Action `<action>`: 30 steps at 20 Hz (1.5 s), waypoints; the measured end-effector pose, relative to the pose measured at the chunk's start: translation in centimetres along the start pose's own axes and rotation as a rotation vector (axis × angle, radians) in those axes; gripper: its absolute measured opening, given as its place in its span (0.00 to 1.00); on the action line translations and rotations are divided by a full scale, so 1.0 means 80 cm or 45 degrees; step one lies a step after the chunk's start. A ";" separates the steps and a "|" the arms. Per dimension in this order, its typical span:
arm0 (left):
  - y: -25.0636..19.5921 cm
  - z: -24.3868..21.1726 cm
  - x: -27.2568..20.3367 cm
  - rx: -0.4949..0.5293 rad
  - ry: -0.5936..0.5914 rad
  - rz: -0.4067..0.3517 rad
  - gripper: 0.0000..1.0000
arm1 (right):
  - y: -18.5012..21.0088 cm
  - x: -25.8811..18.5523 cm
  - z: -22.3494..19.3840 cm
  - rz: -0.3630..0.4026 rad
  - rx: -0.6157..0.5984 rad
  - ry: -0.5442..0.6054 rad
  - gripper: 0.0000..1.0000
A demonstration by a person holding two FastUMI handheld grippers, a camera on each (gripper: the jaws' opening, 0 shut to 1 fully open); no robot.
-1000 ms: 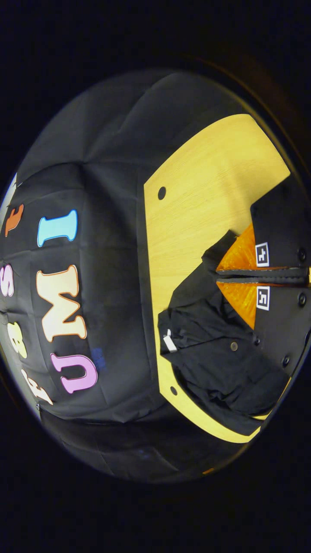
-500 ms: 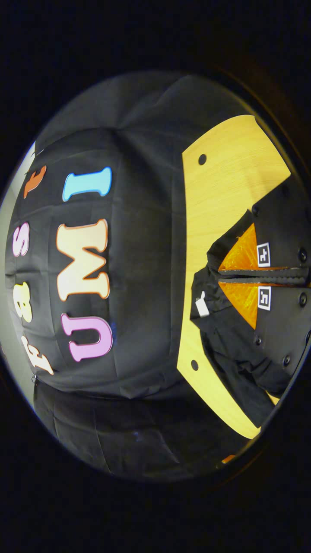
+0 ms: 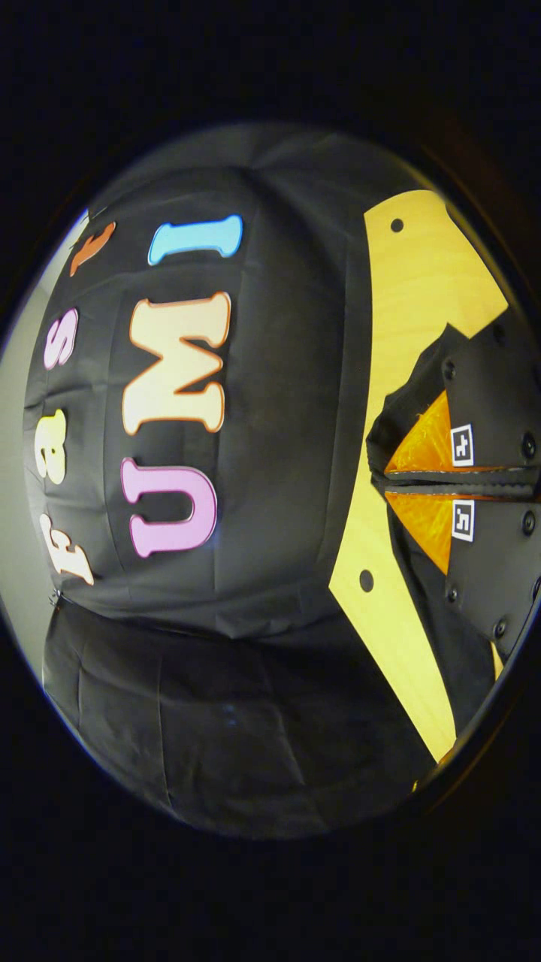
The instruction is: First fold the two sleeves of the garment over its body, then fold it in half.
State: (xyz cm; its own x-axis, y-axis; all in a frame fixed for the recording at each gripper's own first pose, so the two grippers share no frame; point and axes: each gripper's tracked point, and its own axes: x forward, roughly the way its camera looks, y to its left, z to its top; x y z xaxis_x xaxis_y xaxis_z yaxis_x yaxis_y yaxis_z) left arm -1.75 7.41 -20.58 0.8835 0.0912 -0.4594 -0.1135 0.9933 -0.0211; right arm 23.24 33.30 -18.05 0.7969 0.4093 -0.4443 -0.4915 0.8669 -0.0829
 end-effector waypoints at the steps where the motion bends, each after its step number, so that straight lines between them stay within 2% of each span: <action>1: -0.002 -0.006 0.001 -0.001 0.028 -0.007 0.94 | 0.017 0.014 0.000 0.022 -0.012 -0.003 0.02; 5: 0.010 -0.032 0.014 -0.001 0.074 0.002 0.95 | 0.083 0.069 -0.022 0.123 -0.054 0.021 0.00; 9: 0.021 -0.065 0.020 0.018 0.140 0.015 0.95 | 0.118 0.111 -0.075 0.181 -0.108 0.111 0.02; 13: 0.012 -0.092 0.034 -0.014 0.216 -0.001 0.95 | 0.148 0.135 -0.122 0.218 -0.126 0.211 0.02; 20: 0.029 -0.150 0.025 -0.018 0.345 0.014 0.95 | 0.163 0.156 -0.154 0.231 -0.155 0.296 0.02; 23: 0.030 -0.156 0.027 -0.004 0.378 0.019 0.95 | 0.161 0.161 -0.165 0.233 -0.146 0.334 0.03; 29: 0.039 -0.171 0.019 0.083 0.405 0.011 0.93 | 0.164 0.160 -0.168 0.213 -0.147 0.330 0.12; 30: 0.040 -0.171 0.017 0.080 0.398 0.010 0.95 | 0.165 0.160 -0.170 0.218 -0.148 0.334 0.12</action>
State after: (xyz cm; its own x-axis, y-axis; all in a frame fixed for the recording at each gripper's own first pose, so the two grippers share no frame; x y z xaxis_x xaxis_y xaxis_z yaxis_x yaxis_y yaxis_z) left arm -7.12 9.71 -33.40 0.6994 0.0825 -0.7100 -0.0830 0.9960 0.0340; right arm 22.21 46.14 -36.95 0.5889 0.4459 -0.6741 -0.6592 0.7475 -0.0815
